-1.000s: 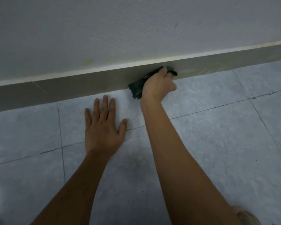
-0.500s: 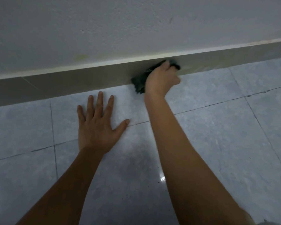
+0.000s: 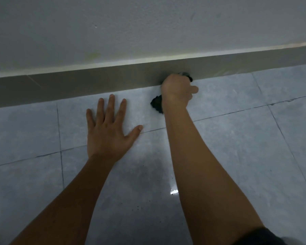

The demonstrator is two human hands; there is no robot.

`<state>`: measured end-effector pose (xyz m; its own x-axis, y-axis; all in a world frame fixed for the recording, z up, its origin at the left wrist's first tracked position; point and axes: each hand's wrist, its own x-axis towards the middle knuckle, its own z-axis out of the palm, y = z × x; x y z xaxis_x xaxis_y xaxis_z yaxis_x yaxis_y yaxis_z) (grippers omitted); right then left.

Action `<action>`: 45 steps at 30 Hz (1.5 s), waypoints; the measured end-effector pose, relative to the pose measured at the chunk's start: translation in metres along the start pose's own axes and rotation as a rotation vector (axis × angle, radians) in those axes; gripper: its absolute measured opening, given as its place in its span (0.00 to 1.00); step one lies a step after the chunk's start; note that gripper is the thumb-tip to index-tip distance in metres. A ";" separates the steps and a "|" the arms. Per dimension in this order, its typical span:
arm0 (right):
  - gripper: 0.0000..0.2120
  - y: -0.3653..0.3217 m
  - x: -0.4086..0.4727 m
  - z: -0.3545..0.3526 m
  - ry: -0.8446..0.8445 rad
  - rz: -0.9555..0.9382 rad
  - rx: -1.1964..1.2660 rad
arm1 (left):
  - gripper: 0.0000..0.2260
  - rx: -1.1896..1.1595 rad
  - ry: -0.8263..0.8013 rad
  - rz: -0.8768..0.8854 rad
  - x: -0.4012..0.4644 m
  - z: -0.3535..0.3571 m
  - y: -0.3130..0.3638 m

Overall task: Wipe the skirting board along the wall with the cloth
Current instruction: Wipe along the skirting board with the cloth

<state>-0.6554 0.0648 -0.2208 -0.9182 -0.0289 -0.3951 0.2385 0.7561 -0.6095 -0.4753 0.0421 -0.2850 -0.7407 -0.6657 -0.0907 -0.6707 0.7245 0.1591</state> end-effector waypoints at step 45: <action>0.17 0.070 0.032 -0.043 0.219 -0.754 -0.751 | 0.40 -0.046 0.031 -0.164 -0.030 -0.008 -0.045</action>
<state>-0.6820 0.1454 -0.2466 -0.8015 -0.5925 0.0811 -0.5965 0.8017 -0.0380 -0.4224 0.0275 -0.2816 -0.6195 -0.7799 -0.0890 -0.7793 0.5973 0.1897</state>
